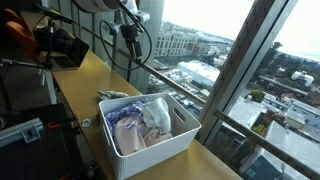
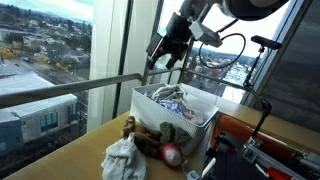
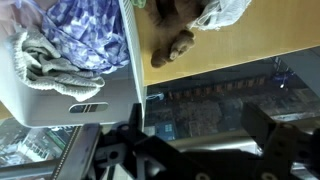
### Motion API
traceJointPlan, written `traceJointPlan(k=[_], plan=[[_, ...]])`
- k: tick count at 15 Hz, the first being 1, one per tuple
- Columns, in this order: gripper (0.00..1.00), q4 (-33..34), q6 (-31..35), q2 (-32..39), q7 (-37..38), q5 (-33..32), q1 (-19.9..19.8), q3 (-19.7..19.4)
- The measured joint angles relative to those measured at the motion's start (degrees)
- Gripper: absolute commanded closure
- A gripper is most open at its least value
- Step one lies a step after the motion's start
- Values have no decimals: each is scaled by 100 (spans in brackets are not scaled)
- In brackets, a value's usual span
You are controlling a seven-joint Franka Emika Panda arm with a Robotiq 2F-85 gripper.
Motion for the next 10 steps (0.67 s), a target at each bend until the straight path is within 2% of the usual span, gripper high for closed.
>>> traceJointPlan(k=[5, 10], plan=[[0, -138, 310, 718, 711, -861, 448, 148], [0, 67, 559, 1835, 1190, -1376, 851, -24]])
